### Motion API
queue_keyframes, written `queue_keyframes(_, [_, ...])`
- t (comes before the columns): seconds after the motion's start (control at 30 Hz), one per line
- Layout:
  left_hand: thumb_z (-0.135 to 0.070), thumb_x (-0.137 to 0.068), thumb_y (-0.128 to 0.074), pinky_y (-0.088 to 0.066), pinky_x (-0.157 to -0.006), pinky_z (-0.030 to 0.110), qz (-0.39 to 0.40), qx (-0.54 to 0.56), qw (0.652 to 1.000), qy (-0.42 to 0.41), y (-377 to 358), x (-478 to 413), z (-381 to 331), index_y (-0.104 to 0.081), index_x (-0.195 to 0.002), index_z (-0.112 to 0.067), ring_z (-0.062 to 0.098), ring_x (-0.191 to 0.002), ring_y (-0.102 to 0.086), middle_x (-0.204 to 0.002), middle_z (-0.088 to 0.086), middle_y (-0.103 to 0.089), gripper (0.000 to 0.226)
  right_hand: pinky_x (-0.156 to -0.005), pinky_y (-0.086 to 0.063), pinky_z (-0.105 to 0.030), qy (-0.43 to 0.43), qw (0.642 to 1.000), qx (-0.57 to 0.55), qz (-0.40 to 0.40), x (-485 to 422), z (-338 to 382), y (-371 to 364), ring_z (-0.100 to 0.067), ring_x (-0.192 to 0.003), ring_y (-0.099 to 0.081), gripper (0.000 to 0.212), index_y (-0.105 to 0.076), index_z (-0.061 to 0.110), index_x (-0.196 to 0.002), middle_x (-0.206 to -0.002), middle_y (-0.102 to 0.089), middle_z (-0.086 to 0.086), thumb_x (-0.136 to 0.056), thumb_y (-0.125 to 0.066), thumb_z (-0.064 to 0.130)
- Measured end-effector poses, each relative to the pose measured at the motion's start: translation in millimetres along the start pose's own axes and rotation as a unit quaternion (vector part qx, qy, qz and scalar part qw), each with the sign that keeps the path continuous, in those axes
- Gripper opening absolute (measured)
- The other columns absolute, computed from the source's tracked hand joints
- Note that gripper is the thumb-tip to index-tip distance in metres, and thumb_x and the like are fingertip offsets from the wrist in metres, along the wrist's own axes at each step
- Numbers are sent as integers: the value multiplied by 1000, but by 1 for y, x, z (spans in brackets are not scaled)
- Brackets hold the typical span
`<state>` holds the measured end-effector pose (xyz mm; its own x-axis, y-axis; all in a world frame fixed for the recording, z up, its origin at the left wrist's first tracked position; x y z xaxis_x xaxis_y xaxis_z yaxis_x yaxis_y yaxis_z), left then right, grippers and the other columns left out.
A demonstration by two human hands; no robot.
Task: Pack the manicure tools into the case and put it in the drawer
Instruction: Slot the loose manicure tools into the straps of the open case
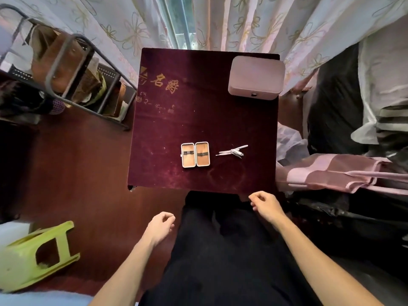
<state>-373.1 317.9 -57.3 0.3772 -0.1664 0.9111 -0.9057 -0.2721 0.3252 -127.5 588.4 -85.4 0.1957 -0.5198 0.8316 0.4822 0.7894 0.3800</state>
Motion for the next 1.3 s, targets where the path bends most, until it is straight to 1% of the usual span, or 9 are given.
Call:
queue_keyframes(0.1, [-30,-100,-62,-49,-96,33,-25,-61,997,-44,4,-33,-31,-67,-115,-21,24,-112,-67,-108,-1,-69,19,-91,-59,-45,-3,1000,-8,-18,-23,9,-13,-17,-73,-73,17,-75,26,-84,-78,-77,4,-99,-67,26])
queue_keyframes(0.23, [-45,-92,-73,-40,-115,39,-82,-134,974,-166,5,-82,-70,-53,-143,-17,25,-136,-51,-143,7,-56,61,-88,-59,-44,10,997,-40,-67,-59,25,-37,-25,-85,-76,16,-74,30,-83,-78,-77,4,-98,-66,31])
queue_keyframes(0.4, [-66,-80,-75,-19,-129,48,-164,-203,921,-291,-3,-173,-92,-14,-164,-12,26,-160,-15,-172,8,-17,116,-64,-48,-7,113,980,-49,-157,-117,48,-72,5,-70,-66,11,-69,41,-88,-79,-71,11,-94,-70,32])
queue_keyframes(0.47, [-73,-77,-72,-13,-131,50,-201,-200,909,-306,-7,-202,-91,-6,-164,-9,26,-161,-8,-173,11,-10,126,-66,-46,-4,165,969,-48,-176,-135,55,-85,6,-70,-64,9,-70,37,-97,-80,-69,12,-94,-73,29])
queue_keyframes(0.57, [-84,-78,-58,-1,-130,49,-252,-240,875,-337,-22,-234,-86,-6,-164,-9,27,-162,-1,-174,11,-4,125,-74,-49,-8,216,957,-39,-191,-160,57,-103,0,-78,-65,15,-70,32,-107,-86,-69,11,-94,-76,27])
queue_keyframes(0.67, [-90,-80,-49,-4,-130,47,-303,-268,841,-359,-32,-247,-82,-12,-164,-9,26,-162,-7,-173,11,-11,123,-79,-50,-17,253,945,-11,-209,-174,51,-116,-9,-79,-62,24,-68,40,-113,-91,-67,7,-93,-77,28])
queue_keyframes(0.83, [-88,-80,-51,-4,-130,43,-324,-270,820,-386,-37,-253,-78,-14,-162,-3,29,-161,-11,-172,14,-16,124,-84,-46,-13,283,925,45,-249,-186,43,-122,-10,-70,-52,37,-70,35,-133,-88,-61,6,-97,-75,31])
queue_keyframes(1.1, [-89,-80,-51,-10,-130,48,-337,-280,793,-424,-52,-260,-88,-22,-162,-8,28,-160,-18,-170,14,-23,120,-72,-49,-16,354,887,89,-283,-197,41,-113,-12,-70,-54,22,-80,19,-119,-84,-62,5,-98,-77,25])
queue_keyframes(1.3, [-90,-83,-48,-20,-128,52,-388,-299,760,-427,-60,-263,-88,-38,-158,-12,31,-157,-28,-167,18,-31,108,-73,-56,-35,364,884,84,-279,-200,45,-111,-18,-72,-59,18,-78,16,-115,-82,-63,4,-99,-76,25])
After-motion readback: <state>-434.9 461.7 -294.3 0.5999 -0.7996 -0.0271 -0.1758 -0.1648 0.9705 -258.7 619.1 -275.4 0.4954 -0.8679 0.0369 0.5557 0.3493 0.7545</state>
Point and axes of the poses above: each hand's wrist, its own x-axis away from the middle knuckle, its own y-axis out of the back of the hand, z = x × y, the point moved 1 cm from there along -x, towards the middle knuckle
